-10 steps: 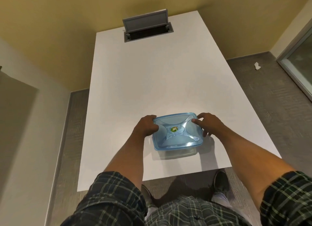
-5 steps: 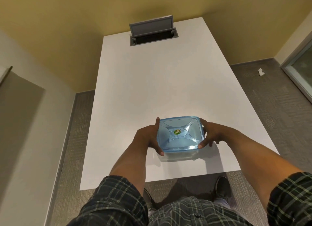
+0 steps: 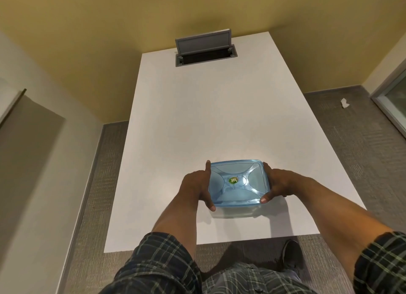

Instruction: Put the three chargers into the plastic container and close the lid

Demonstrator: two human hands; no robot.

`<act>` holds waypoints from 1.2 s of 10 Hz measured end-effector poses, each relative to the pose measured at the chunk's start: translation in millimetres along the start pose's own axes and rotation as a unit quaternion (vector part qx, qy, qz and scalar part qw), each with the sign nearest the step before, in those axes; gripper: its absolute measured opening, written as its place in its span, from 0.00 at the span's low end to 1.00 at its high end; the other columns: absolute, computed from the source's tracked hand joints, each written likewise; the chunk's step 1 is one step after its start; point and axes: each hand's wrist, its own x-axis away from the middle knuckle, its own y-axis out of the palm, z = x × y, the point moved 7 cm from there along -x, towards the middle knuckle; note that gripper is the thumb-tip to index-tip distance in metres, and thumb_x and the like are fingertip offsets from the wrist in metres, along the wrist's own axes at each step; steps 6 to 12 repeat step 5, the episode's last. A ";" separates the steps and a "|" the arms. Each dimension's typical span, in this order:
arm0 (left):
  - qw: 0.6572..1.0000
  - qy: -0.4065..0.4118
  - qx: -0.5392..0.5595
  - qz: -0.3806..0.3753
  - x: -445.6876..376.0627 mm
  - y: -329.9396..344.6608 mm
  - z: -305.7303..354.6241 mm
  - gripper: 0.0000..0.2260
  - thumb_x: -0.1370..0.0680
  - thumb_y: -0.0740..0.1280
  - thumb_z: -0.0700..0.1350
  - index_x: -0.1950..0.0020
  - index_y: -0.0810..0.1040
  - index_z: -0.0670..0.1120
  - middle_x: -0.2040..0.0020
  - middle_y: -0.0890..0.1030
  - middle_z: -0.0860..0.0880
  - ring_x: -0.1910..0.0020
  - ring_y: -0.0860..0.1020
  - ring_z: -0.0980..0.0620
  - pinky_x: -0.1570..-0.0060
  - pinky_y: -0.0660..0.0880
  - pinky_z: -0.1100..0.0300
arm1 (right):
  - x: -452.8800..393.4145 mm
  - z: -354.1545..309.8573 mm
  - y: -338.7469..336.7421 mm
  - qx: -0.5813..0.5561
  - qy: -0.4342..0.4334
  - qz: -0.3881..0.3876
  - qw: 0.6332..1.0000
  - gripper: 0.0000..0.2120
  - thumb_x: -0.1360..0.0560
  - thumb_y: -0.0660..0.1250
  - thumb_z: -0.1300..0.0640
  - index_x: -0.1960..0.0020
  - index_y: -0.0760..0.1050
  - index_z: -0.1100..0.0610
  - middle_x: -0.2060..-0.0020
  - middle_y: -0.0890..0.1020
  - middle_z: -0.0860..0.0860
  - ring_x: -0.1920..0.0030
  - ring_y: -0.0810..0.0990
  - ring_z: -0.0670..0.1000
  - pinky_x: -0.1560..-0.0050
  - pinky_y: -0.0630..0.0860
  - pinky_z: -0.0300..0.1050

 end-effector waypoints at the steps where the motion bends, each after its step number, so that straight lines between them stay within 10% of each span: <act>1: 1.000 -0.001 -0.013 0.012 3.4 -3.3 1.8 0.73 0.44 0.84 0.60 0.19 0.32 0.47 0.35 0.79 0.43 0.36 0.78 0.42 0.39 0.75 0.50 | -4.3 6.1 0.6 -0.040 -0.010 0.009 0.999 0.61 0.48 0.86 0.38 0.26 0.52 0.44 0.44 0.81 0.47 0.48 0.82 0.51 0.56 0.84 0.52; 3: 0.998 -0.011 -0.052 0.045 10.9 -4.8 6.2 0.72 0.42 0.83 0.62 0.19 0.33 0.44 0.38 0.81 0.44 0.38 0.78 0.42 0.38 0.70 0.49 | 3.7 4.0 3.1 -0.033 0.039 -0.015 0.999 0.61 0.43 0.85 0.46 0.24 0.47 0.45 0.52 0.83 0.52 0.68 0.83 0.51 0.74 0.75 0.42; 4: 0.997 -0.030 -0.060 0.050 15.8 -4.6 4.7 0.71 0.41 0.81 0.65 0.19 0.33 0.43 0.31 0.76 0.44 0.34 0.75 0.41 0.34 0.67 0.45 | 8.7 -2.8 -0.5 0.021 0.073 -0.026 0.997 0.73 0.43 0.83 0.40 0.21 0.30 0.47 0.46 0.82 0.51 0.64 0.86 0.51 0.72 0.77 0.41; 5: 0.994 -0.058 -0.041 0.085 25.3 -8.8 -1.4 0.71 0.42 0.77 0.72 0.19 0.37 0.40 0.21 0.60 0.42 0.24 0.64 0.40 0.26 0.58 0.39 | 10.1 -9.0 -9.1 0.017 0.085 0.017 0.996 0.75 0.40 0.82 0.37 0.23 0.23 0.52 0.27 0.71 0.57 0.39 0.80 0.55 0.51 0.80 0.42; 12: 0.994 -0.058 -0.041 0.085 25.3 -8.8 -1.4 0.71 0.42 0.77 0.72 0.19 0.37 0.40 0.21 0.60 0.42 0.24 0.64 0.40 0.26 0.58 0.39 | 10.1 -9.0 -9.1 0.017 0.085 0.017 0.996 0.75 0.40 0.82 0.37 0.23 0.23 0.52 0.27 0.71 0.57 0.39 0.80 0.55 0.51 0.80 0.42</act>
